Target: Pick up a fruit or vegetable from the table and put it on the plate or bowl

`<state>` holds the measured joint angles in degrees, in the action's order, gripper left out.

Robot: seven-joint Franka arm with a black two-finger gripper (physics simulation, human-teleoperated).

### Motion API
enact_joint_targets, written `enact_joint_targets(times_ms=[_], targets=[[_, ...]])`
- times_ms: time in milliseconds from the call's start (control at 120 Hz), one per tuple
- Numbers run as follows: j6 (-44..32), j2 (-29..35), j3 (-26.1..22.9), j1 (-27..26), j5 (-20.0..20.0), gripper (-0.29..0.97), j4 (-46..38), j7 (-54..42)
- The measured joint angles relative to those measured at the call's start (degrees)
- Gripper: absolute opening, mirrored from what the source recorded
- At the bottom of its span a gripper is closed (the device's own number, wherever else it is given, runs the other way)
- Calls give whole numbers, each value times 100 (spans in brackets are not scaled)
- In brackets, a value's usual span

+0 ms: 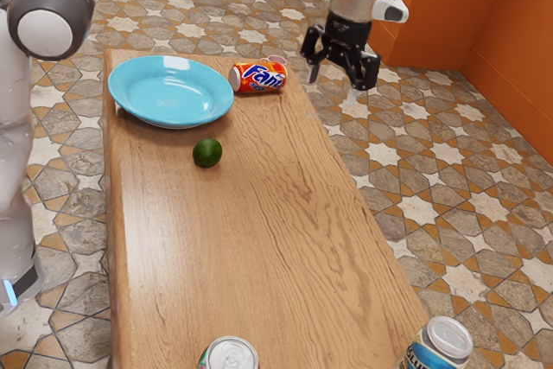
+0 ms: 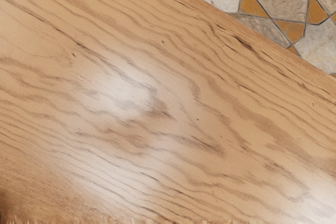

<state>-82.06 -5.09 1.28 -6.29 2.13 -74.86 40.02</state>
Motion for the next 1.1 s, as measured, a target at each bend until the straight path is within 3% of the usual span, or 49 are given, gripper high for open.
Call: enact_joint_targets(times_ms=[158, 342, 500, 725, 1100], targets=[[247, 32, 35, 5, 267, 68, 36, 2152], [393, 72, 92, 276, 494, 68, 39, 2187], [540, 38, 100, 344, 538, 68, -28, 1123], [603, -194, 156, 439, 518, 68, -372, -1210], [-623, -4, 192, 816, 356, 68, -2174, -4994]])
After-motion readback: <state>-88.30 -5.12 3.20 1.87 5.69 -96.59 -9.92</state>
